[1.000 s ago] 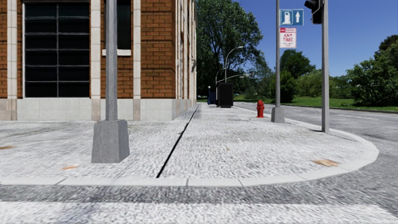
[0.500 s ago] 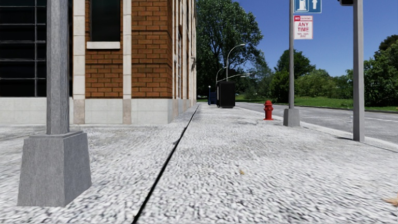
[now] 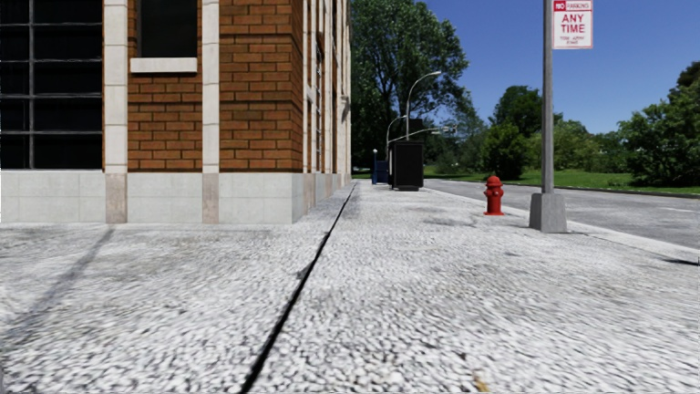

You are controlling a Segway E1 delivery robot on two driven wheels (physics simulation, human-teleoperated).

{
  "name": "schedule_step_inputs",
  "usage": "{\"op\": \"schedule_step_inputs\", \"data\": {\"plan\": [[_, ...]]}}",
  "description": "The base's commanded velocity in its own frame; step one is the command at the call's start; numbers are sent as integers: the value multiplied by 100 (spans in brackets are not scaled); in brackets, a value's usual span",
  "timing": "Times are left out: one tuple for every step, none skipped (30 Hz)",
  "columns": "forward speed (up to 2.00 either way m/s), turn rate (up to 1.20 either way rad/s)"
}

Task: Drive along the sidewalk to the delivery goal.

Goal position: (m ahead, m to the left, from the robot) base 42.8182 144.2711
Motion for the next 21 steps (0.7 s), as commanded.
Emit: {"op": "schedule_step_inputs", "data": {"plan": [[142,32],[142,36],[141,38],[141,38],[141,38],[141,38],[141,38],[141,38],[141,38],[141,38],[141,40],[141,42],[141,42],[141,45],[141,47],[141,50],[141,50],[141,53],[141,54],[141,54],[141,54]]}}
